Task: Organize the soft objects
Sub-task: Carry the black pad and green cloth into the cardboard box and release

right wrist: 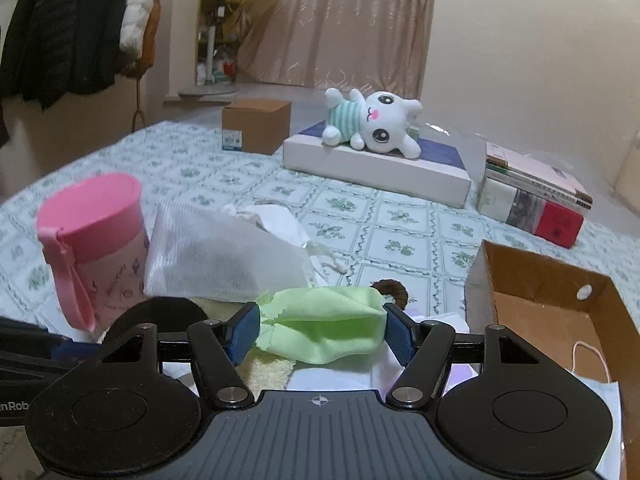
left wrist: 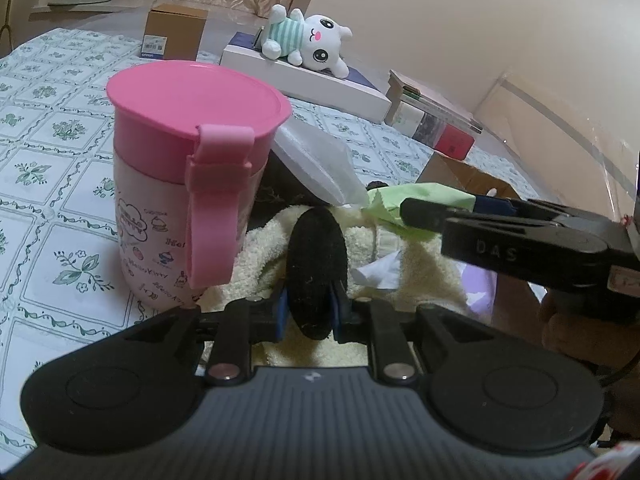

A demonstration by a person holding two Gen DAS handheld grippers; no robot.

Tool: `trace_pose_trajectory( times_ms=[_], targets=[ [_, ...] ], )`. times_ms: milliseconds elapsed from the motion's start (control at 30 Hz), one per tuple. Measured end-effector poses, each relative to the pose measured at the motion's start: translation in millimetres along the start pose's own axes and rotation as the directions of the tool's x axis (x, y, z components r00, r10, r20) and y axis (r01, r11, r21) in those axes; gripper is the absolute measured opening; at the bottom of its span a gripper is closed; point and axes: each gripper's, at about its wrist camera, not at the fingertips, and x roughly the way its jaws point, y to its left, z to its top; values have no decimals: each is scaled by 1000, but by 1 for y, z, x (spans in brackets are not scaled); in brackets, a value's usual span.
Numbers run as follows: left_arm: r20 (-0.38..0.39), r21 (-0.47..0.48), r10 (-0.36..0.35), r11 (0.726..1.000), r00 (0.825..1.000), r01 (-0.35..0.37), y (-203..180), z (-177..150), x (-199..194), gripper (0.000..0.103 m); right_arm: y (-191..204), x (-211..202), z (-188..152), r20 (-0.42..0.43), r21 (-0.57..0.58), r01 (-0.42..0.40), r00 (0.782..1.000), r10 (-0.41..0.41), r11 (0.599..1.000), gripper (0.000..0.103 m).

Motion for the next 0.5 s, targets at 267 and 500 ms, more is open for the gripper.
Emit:
trace_pose_trajectory(
  times_ms=[267,500],
  targets=[
    [16,74,3,997,1000,-4,-11,3,-12,11,-6,-29,5,59,37,22,998,-25,999,2],
    [64,109,26,993,998,-33,-20,10,-41,8,-12,-79,26,169,47,59,983,-66,997,2]
  ],
)
